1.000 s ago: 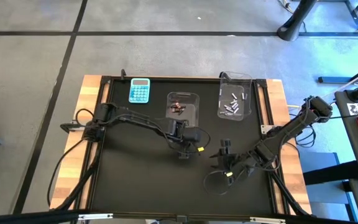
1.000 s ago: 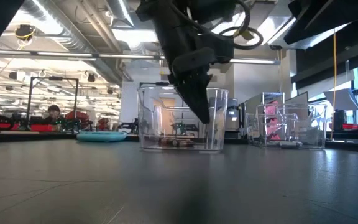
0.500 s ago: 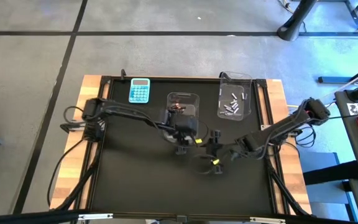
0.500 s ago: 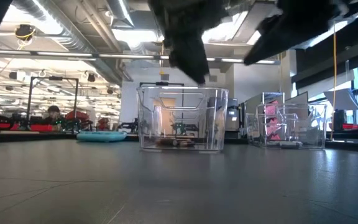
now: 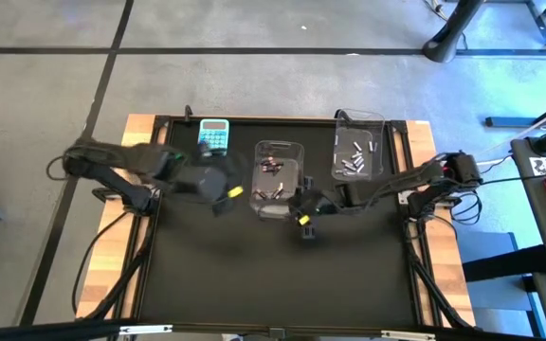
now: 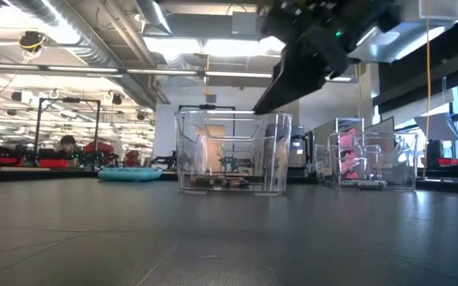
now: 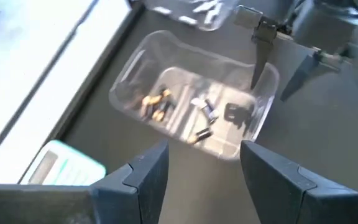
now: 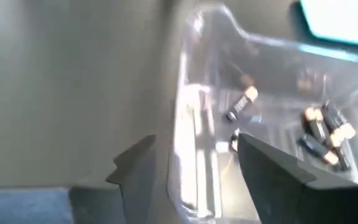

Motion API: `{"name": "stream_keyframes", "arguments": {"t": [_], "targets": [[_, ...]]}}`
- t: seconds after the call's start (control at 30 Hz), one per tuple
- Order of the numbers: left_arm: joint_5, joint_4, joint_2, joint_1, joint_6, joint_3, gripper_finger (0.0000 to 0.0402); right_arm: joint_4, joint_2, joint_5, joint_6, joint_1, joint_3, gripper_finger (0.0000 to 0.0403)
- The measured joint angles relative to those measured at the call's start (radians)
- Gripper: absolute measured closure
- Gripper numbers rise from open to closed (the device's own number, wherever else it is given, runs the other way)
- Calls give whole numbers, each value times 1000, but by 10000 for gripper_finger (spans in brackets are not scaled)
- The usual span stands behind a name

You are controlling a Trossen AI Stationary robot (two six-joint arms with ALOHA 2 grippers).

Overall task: Sort batteries
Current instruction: Move the bottom transparent bin to the top center of the table

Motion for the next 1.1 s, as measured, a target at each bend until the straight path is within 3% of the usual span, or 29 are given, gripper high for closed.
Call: {"name": "stream_keyframes", "arguments": {"t": [0.2, 0.3, 0.43, 0.63, 0.87, 1.1], "targets": [[-284, -252, -51, -259, -348, -5, 216, -168, 30, -120, -5, -61, 67, 224], [-398, -280, -50, -372, -487, -72, 216, -179, 36, -174, -25, -72, 70, 258], [-460, -256, -49, -475, -677, -224, 216, -180, 58, -191, -29, -70, 71, 310], [-484, -67, -48, -569, -909, -491, 216, -182, 69, -193, -17, -81, 74, 389], [-484, 256, -48, -629, -987, -719, 216, -306, 8, -208, -61, -175, 68, 386], [-494, 471, -48, -653, -978, -825, 216, -508, -47, -227, -188, -314, 68, 389]]}}
